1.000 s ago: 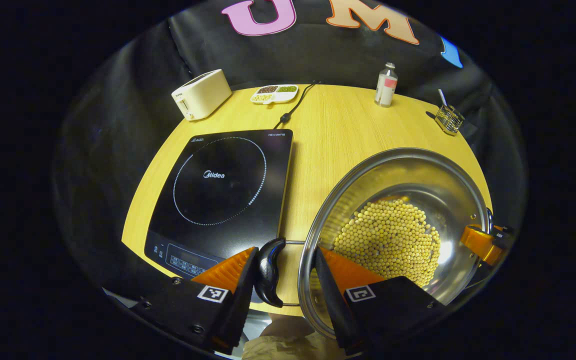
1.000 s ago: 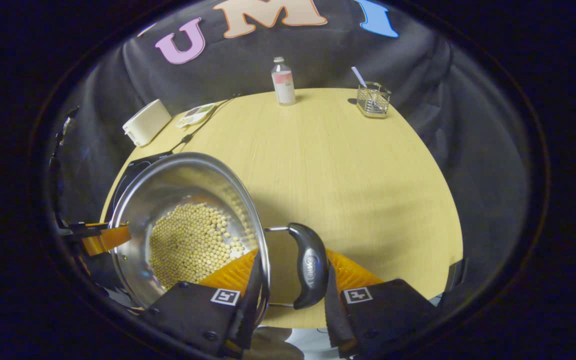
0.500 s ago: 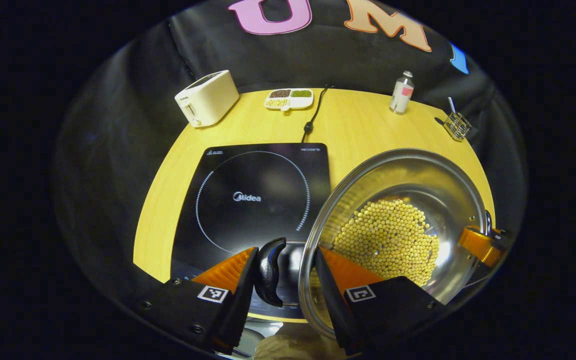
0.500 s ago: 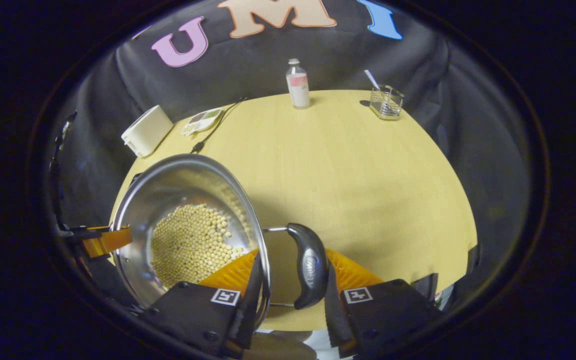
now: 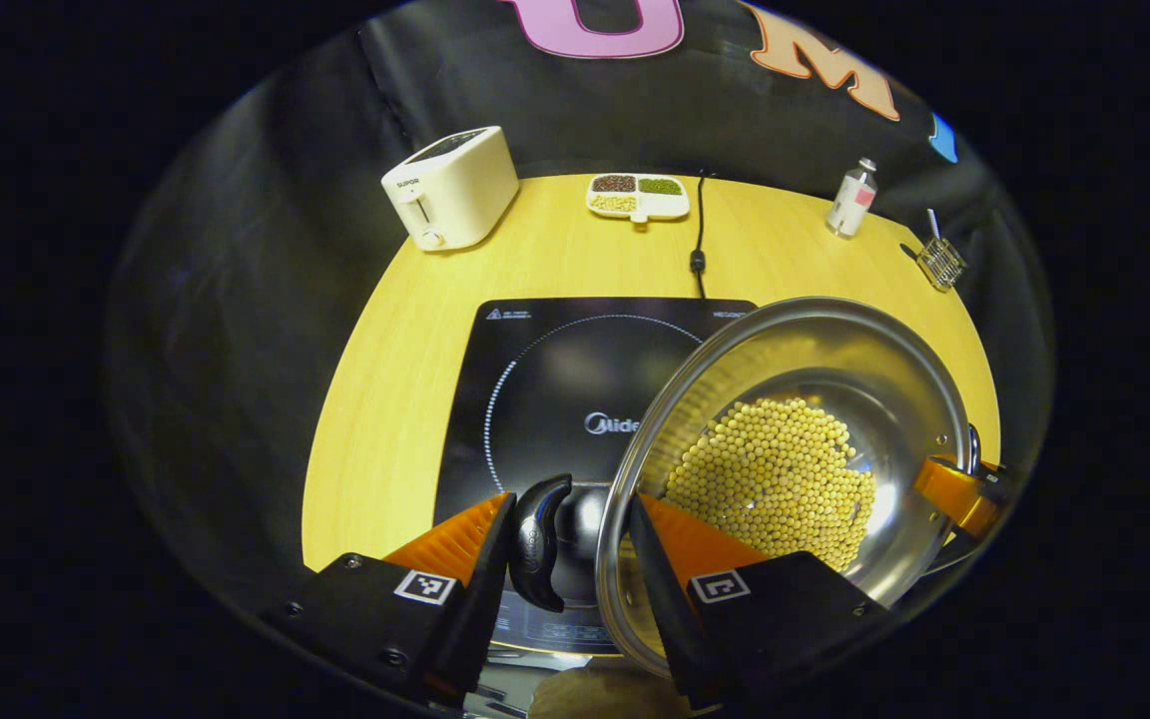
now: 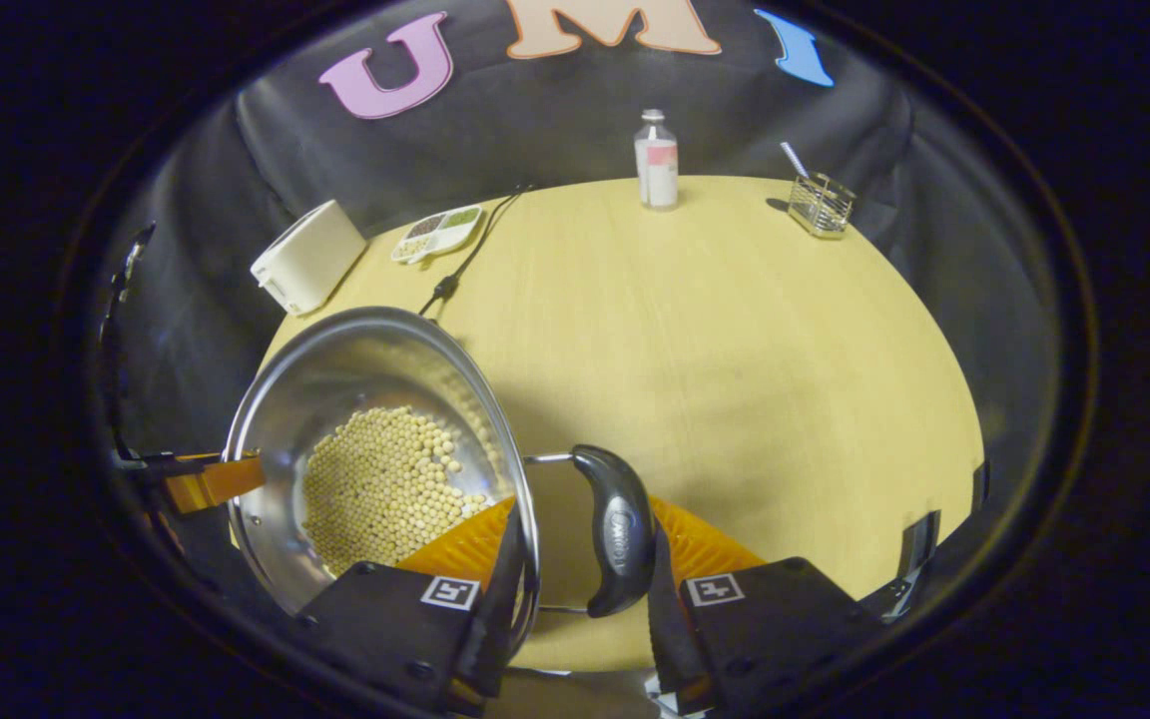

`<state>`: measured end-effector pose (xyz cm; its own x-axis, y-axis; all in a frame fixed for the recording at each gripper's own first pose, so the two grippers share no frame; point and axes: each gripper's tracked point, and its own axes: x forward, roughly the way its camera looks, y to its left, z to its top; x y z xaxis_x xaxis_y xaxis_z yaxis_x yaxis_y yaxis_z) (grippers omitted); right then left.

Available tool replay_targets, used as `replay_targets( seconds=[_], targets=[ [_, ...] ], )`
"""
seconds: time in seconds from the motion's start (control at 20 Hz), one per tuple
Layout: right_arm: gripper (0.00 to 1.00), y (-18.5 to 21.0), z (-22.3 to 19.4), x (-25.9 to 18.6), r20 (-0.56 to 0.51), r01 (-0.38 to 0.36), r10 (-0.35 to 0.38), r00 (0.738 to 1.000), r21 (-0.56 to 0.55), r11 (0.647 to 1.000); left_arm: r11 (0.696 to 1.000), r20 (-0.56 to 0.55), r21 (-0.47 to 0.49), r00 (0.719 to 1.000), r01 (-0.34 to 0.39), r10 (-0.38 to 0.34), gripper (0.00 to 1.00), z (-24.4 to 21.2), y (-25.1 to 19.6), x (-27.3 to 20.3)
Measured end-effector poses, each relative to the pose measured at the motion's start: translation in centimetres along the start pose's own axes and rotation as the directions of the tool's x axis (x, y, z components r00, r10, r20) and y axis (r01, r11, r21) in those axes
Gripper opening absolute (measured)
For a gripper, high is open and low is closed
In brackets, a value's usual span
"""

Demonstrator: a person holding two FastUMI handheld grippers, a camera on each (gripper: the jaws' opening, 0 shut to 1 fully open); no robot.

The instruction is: First push the handle of the pot to place it horizontally, then grasp the pot with both hands and set it on the induction cooktop.

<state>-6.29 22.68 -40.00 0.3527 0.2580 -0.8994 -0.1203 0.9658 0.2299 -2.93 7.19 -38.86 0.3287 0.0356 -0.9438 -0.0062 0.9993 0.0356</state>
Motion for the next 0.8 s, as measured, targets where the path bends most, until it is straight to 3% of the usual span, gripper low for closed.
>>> replay_targets(
  seconds=[0.5,0.55,0.75,0.8],
  targets=[
    [0.6,6.0,1.0,2.3,-0.017,-0.006,0.006,1.0,0.026,1.0,0.999,-0.008,0.043,1.0,-0.007,0.007,0.72,2.5,5.4,2.3],
    [0.55,6.4,1.2,2.5,-0.018,-0.006,0.007,1.0,0.028,1.0,0.999,-0.007,0.045,1.0,-0.007,0.007,0.71,3.0,5.8,2.5],
    [0.55,7.9,2.1,3.5,-0.024,-0.005,0.006,1.0,0.042,0.999,0.998,-0.014,0.07,1.0,-0.002,0.003,0.72,4.3,7.1,3.7],
    [0.65,8.2,2.4,3.7,-0.024,-0.002,0.004,1.0,0.046,0.999,0.997,-0.018,0.073,1.0,0.001,0.001,0.7,4.6,7.3,4.0]
  ],
)
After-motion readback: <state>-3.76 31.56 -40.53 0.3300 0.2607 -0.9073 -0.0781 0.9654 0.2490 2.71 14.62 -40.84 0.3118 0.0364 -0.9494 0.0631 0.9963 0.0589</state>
